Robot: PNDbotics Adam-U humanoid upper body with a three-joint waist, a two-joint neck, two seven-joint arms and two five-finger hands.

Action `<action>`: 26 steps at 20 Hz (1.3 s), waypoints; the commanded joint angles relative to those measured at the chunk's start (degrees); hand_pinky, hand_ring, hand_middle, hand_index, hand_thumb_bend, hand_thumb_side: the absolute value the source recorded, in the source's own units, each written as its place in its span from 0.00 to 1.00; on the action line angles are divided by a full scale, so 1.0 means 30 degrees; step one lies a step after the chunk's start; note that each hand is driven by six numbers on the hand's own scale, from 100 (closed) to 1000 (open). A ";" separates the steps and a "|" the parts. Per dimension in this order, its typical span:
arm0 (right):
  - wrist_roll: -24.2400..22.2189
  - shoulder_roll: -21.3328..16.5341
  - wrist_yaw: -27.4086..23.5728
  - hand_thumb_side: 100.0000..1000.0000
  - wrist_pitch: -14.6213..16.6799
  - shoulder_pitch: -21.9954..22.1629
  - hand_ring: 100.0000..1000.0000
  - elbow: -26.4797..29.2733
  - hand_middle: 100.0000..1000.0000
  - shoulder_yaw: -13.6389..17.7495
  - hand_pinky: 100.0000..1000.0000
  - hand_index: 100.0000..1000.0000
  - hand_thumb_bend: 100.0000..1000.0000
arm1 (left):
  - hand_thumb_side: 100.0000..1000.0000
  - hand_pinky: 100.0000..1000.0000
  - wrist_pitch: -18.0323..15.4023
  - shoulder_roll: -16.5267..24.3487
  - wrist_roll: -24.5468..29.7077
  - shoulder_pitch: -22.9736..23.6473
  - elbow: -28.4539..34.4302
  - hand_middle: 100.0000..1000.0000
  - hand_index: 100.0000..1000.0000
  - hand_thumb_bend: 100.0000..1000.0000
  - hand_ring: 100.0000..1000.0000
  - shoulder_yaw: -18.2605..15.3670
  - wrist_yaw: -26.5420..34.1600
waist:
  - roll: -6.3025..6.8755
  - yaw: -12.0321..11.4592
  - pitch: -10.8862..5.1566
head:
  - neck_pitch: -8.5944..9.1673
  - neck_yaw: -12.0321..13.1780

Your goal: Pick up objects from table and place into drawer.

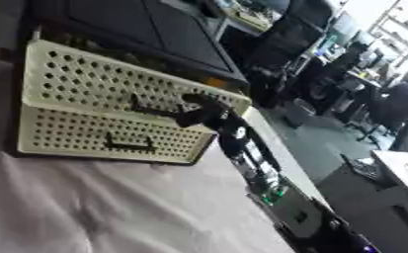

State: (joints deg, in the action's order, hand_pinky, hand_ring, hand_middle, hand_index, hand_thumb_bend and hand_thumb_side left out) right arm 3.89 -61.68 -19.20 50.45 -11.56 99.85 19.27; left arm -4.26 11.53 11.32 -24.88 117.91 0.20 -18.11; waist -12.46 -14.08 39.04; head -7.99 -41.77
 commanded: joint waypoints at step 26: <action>-0.0632 -0.0201 0.0139 1.00 0.0082 0.1324 0.94 0.2045 0.93 -0.0038 1.00 0.94 0.00 | 1.00 0.41 0.0205 -0.0154 0.0261 0.0379 -0.1105 0.55 0.96 0.05 0.49 -0.0156 0.0594 | 0.0132 0.0511 -0.1048 | -0.0589 -0.1163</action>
State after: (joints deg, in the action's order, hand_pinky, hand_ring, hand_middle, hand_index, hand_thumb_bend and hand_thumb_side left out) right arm 1.94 -60.26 -20.15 50.27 -7.25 106.71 18.07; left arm -3.60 11.15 11.92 -24.03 116.57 -0.54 -16.57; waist -12.06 -12.89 37.14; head -9.90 -44.79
